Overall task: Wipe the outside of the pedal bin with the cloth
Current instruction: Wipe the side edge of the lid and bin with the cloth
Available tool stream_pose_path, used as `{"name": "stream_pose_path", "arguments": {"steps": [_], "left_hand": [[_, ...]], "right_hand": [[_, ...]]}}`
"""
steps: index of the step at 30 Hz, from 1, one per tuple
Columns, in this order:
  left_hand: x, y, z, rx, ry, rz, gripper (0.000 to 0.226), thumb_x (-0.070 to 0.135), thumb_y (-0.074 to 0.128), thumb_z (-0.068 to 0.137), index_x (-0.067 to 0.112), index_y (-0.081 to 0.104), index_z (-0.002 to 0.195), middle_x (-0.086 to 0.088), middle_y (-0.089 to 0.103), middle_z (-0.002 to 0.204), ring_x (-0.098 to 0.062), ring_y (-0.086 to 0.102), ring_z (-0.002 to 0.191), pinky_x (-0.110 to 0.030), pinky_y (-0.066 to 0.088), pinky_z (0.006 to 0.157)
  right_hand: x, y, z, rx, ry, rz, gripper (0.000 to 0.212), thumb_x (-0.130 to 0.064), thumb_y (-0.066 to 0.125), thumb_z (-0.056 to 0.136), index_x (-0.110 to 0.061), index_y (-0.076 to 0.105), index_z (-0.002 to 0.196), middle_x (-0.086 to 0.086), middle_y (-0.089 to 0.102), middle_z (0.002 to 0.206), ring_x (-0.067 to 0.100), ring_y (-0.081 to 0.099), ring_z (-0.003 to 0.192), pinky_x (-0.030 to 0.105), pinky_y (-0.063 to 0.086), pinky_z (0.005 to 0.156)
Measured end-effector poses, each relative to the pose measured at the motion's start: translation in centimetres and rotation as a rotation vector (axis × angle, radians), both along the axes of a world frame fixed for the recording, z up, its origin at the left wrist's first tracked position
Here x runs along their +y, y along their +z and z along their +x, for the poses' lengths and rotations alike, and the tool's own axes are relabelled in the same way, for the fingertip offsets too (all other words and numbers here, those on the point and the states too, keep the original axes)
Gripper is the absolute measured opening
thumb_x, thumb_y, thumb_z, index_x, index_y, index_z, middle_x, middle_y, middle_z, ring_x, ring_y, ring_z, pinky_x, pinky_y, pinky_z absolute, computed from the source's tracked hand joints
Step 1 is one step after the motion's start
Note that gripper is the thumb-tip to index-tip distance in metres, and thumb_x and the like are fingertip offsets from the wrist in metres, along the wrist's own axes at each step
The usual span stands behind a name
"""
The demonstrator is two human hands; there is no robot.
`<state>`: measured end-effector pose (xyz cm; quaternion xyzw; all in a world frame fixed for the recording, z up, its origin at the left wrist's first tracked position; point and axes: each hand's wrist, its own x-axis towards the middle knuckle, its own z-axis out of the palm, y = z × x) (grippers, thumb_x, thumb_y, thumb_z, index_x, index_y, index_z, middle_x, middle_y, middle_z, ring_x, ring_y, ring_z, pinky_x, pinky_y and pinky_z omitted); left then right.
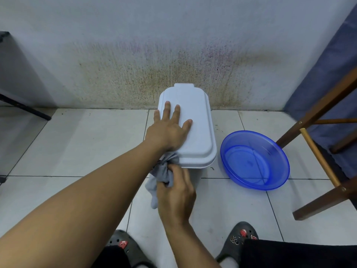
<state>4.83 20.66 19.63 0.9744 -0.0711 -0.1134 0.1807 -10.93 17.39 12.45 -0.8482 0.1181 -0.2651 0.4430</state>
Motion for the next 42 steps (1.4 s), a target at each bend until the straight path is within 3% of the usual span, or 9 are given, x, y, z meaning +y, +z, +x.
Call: {"name": "stream_pose_path", "arguments": {"steps": [7,11,15,22,25,28,32,36,42], "left_hand": [[0.1,-0.1,0.1,0.005,-0.013,-0.010,0.080,0.074,0.019,0.096,0.035,-0.006,0.161,0.010,-0.020,0.168,-0.031,-0.014,0.155,-0.056,0.017,0.121],[0.1,-0.1,0.0,0.010,-0.023,-0.009,0.080,0.074,0.019,0.096,0.035,-0.008,0.161,0.011,-0.022,0.168,-0.032,-0.015,0.155,-0.055,0.014,0.122],[0.4,-0.2,0.1,0.009,-0.037,-0.007,0.082,0.076,0.019,0.095,0.035,-0.008,0.161,0.010,-0.022,0.168,-0.032,-0.015,0.155,-0.054,0.013,0.122],[2.2,-0.4,0.9,-0.014,-0.145,-0.002,0.083,0.081,0.020,0.092,0.041,-0.005,0.161,0.018,-0.020,0.167,-0.020,-0.012,0.156,-0.055,0.017,0.123],[2.2,-0.4,0.9,-0.016,-0.154,-0.004,0.083,0.081,0.020,0.092,0.042,-0.004,0.161,0.020,-0.021,0.166,-0.019,-0.012,0.156,-0.054,0.016,0.124],[2.2,-0.5,0.9,-0.024,-0.150,-0.007,0.082,0.081,0.021,0.092,0.042,-0.004,0.160,0.020,-0.020,0.166,-0.019,-0.012,0.156,-0.053,0.016,0.124],[2.2,-0.6,1.0,-0.029,-0.145,-0.004,0.082,0.081,0.021,0.092,0.043,-0.004,0.160,0.021,-0.021,0.166,-0.018,-0.012,0.156,-0.053,0.016,0.124],[2.1,-0.7,0.9,-0.031,-0.143,-0.002,0.081,0.080,0.021,0.092,0.044,-0.004,0.160,0.022,-0.021,0.165,-0.017,-0.014,0.156,-0.052,0.017,0.123],[1.8,-0.7,1.0,-0.051,-0.123,0.006,0.079,0.079,0.020,0.092,0.045,-0.005,0.159,0.023,-0.021,0.165,-0.016,-0.013,0.156,-0.051,0.020,0.121]], "right_hand": [[-5.3,-1.3,-0.6,-0.097,-0.097,-0.023,0.041,-0.005,0.085,0.066,-0.014,0.071,0.104,-0.002,0.064,0.093,0.020,0.062,0.082,0.027,0.048,0.066],[-8.2,-1.6,-0.6,-0.118,-0.118,0.018,0.043,0.001,0.085,0.065,-0.007,0.068,0.104,0.002,0.063,0.094,0.012,0.057,0.083,0.012,0.044,0.073],[-9.0,-1.4,-0.1,-0.114,-0.128,0.161,0.038,-0.005,0.081,0.074,-0.012,0.064,0.108,-0.003,0.066,0.097,0.014,0.062,0.089,0.027,0.051,0.079],[-7.3,-1.8,-1.5,-0.121,-0.085,0.240,0.044,-0.002,0.076,0.076,-0.015,0.065,0.116,-0.002,0.068,0.109,0.013,0.065,0.101,0.016,0.048,0.086],[-8.0,-1.7,-1.0,-0.118,-0.068,0.330,0.050,0.004,0.071,0.080,-0.027,0.063,0.118,-0.011,0.069,0.114,0.007,0.064,0.108,0.021,0.050,0.090],[-9.9,-1.0,0.4,-0.064,0.036,0.381,0.056,0.006,0.065,0.085,-0.042,0.060,0.113,-0.027,0.066,0.110,-0.002,0.062,0.107,0.013,0.045,0.088],[-12.9,-0.4,3.8,0.041,0.157,0.392,0.049,0.008,0.060,0.087,-0.027,0.066,0.121,-0.021,0.069,0.113,-0.002,0.062,0.109,0.017,0.049,0.092],[-15.2,0.6,8.3,0.185,0.198,0.362,0.032,0.000,0.057,0.088,-0.030,0.067,0.095,-0.014,0.071,0.089,0.001,0.064,0.083,0.020,0.049,0.072],[-17.3,2.7,14.6,0.293,0.191,0.250,0.037,-0.001,0.049,0.085,-0.032,0.052,0.066,-0.009,0.059,0.066,0.010,0.045,0.061,0.026,0.037,0.056]]}}
